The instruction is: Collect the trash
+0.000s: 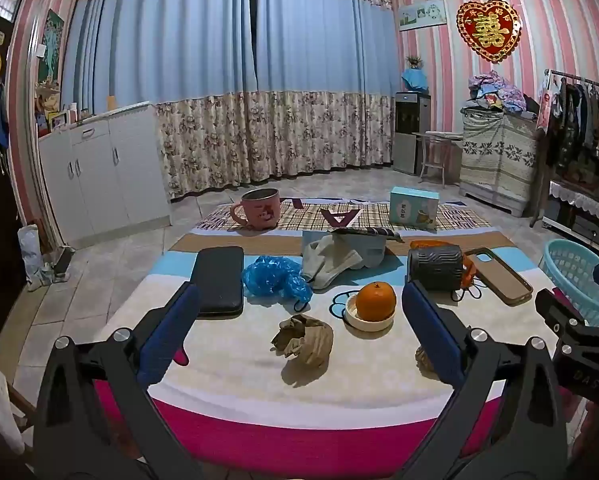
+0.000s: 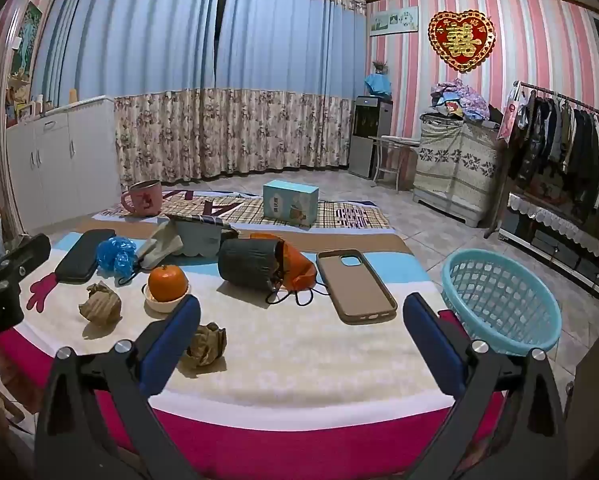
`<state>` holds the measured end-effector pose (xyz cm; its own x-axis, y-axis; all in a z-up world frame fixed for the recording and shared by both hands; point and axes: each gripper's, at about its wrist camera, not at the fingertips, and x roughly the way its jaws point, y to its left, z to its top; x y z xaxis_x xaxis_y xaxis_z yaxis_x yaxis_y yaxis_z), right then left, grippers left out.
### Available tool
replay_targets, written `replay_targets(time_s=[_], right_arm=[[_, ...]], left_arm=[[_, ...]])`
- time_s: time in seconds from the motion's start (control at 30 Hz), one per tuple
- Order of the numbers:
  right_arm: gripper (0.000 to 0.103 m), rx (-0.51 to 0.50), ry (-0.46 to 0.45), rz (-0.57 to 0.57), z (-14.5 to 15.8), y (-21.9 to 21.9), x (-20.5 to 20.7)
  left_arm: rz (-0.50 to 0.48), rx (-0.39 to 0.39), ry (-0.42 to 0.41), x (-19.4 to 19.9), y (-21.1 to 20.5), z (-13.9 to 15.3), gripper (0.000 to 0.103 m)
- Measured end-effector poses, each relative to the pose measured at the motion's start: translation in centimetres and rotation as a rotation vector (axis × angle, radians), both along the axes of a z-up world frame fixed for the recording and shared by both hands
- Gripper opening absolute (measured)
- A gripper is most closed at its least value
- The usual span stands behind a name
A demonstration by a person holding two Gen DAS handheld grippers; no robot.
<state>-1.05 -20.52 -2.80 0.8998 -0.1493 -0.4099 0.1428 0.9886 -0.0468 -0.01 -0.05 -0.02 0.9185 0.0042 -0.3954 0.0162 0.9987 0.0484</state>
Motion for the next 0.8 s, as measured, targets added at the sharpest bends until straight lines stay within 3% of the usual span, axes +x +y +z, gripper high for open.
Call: replay_targets(time_s=[0.8], right_arm=[[0.099,-0.023,-0.008,-0.009,0.16,0.07,-0.15]], left_arm=[[0.009,0.008,0.001,0.50,0.71,-0.06,0.098]])
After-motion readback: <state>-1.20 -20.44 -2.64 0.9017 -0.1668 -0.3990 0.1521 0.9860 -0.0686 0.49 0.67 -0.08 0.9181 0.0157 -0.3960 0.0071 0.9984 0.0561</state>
